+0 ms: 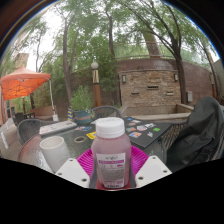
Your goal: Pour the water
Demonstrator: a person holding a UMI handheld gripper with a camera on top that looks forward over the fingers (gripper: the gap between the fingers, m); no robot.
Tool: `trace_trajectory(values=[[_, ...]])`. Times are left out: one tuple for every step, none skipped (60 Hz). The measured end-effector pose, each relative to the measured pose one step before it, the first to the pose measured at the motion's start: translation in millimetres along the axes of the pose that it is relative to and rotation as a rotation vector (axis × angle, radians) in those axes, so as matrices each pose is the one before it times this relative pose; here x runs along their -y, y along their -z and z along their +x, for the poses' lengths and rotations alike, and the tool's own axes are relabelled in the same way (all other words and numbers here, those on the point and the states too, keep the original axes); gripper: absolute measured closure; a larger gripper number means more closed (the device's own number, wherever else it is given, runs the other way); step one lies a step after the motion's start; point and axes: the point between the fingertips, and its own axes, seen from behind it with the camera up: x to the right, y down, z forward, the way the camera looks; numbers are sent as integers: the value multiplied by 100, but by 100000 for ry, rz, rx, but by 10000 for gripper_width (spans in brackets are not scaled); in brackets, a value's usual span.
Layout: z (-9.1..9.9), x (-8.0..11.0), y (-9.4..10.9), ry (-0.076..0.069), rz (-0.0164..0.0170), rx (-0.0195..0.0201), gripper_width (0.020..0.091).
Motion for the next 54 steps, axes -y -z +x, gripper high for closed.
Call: trace_trajectory(values=[[33,-14,4,-8,364,509,642],[-31,-102,-43,143,-186,535,642],[-243,-217,133,513,-273,153,643],[-54,309,-157,363,-483,186,644],[-64,-19,-77,565,-481,107,631],[-70,42,-75,585,-372,9,627],[-30,16,-118,669,-416,-93,612],[-214,-604,126,651,-265,-113,597],[-23,323,-148,265,-199,-172,594],[105,46,31,194,-891,-477,574],[50,41,-78,-10,-690,-314,567],[111,17,-51,-117,-935,-325,558],[92,-10,-84,-90,-1157,-508,542],[-132,-477,190,-117,-1630,-546,529],[202,-284,102,-303,-2009,-1045,509],[322,-361,64,-218,-2450,-1615,478],[250,-242,48,-154,-1876,-1471,445],[229,-134,96,27,-1230,-1394,406],[224,-227,64,230,-816,-1440,361],[204,-3,167,68,-577,-1630,321],[-25,-327,725,-69,-602,-1620,283],[99,42,223,-262,-487,-1517,260],[181,71,280,-411,-430,-1805,255],[6,199,329,-197,-586,-967,258],[-255,-123,629,-572,-431,-575,266],[-312,66,397,-659,-629,-105,272],[-291,85,426,-753,-659,-145,271],[-354,55,449,-781,-629,-163,269],[-474,252,438,-768,-593,-415,266],[-270,-297,834,-785,-335,-513,261],[-343,15,543,-773,-595,-619,257],[-238,-59,566,-687,-748,-1099,258],[-267,-46,636,-564,-661,-992,262],[-290,-145,708,-482,-649,-1108,263],[-248,412,610,-360,-672,-1310,263],[-212,-399,1038,-409,-196,-1209,264],[-325,35,779,-476,-157,-1250,263],[-339,11,778,-546,-77,-1204,263],[-360,26,782,-626,-97,-1239,263],[-338,-60,835,-583,-170,-1329,263],[-206,207,934,-317,-474,-1427,264],[-313,-333,1178,-580,-406,-1261,262],[-392,-152,893,-485,-436,-1257,263],[-401,-106,935,-337,-292,-1119,263],[-432,-102,907,-264,-142,-1023,262],[-460,-121,885,-369,-115,-951,264],[-271,134,1157,-324,-265,-974,264],[-398,-106,1111,-506,-246,-1059,265],[-374,-124,931,-486,-275,-1080,264],[-367,-141,910,-447,-409,-977,263],[-420,-176,847,-444,-557,-824,265],[-428,-209,837,-455,-670,-601,265],[-460,-71,1262,-367,-731,-344,265],[-496,-134,869,-354,-554,-152,265]])
